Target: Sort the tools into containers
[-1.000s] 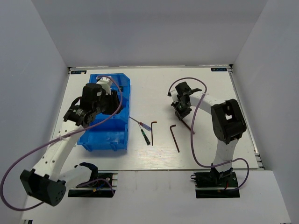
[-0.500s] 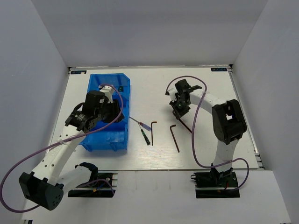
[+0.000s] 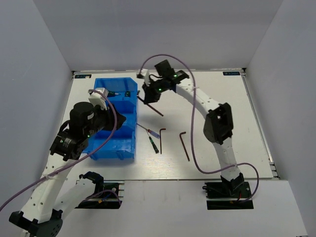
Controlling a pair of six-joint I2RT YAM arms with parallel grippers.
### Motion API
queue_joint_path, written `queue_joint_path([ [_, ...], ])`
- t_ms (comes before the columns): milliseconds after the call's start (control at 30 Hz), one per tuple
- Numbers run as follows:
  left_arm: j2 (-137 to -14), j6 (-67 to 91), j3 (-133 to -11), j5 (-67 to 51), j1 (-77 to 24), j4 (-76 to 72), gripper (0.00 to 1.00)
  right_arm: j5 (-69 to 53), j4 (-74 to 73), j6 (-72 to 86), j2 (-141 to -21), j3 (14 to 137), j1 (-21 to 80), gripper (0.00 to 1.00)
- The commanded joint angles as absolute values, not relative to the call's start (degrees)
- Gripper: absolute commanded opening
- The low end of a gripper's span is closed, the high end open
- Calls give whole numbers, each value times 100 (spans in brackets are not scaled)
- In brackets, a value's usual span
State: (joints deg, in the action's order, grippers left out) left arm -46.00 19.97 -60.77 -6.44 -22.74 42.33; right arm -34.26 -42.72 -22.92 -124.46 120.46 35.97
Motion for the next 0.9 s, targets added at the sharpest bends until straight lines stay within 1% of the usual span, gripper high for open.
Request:
queue_joint_path([
  [0, -4404, 1969, -6468, -519, -2294, 4350, 57, -4113, -3641, -2260, -13024, 13005, 3946, 0],
  [33, -4342, 1969, -6469, -519, -2294, 4403, 57, -4131, -3212, -2067, -13217, 13103, 3998, 0],
  [67, -4342, 2030, -6530, -519, -2294, 4473, 57, -4183, -2964, -1987, -13245, 13104, 4095, 0],
  [167, -4114, 2153, -6530, -466, -2294, 4614, 57, -4105, -1620, -1854, -13333, 12999, 4305, 0],
  [333, -3964, 2206, -6530, -396, -2294, 4816, 57, -4174, -872, -1643, -13632, 13289, 4561, 0],
  [433, -3902, 2206, -6530, -396, -2241, 4816, 57, -4350, -626, -1784, -13649, 13053, 4631, 0],
  [567, -3902, 2206, -6530, -448, -2241, 4816, 57, -4324, 234, -1530, -13772, 12840, 4807, 0],
  [667, -3964, 2206, -6530, -501, -2241, 4816, 57, -4149, 159, -1432, -14115, 13174, 4930, 0],
  [733, -4025, 2206, -6530, -562, -2241, 4816, 57, -4000, 114, -1494, -14133, 12956, 4957, 0],
  [767, -4095, 2206, -6582, -562, -2241, 4895, 57, -3947, 193, -1485, -14089, 12842, 4957, 18],
  [800, -4096, 2206, -6583, -623, -2241, 4896, 57, -3833, 254, -1459, -14002, 12597, 4940, 30],
  [833, -4174, 2206, -6583, -694, -2241, 4896, 57, -3771, 272, -1433, -13914, 12464, 4913, 41],
  [867, -4244, 2206, -6583, -694, -2241, 4896, 57, -3744, 290, -1415, -13878, 12385, 4904, 45],
])
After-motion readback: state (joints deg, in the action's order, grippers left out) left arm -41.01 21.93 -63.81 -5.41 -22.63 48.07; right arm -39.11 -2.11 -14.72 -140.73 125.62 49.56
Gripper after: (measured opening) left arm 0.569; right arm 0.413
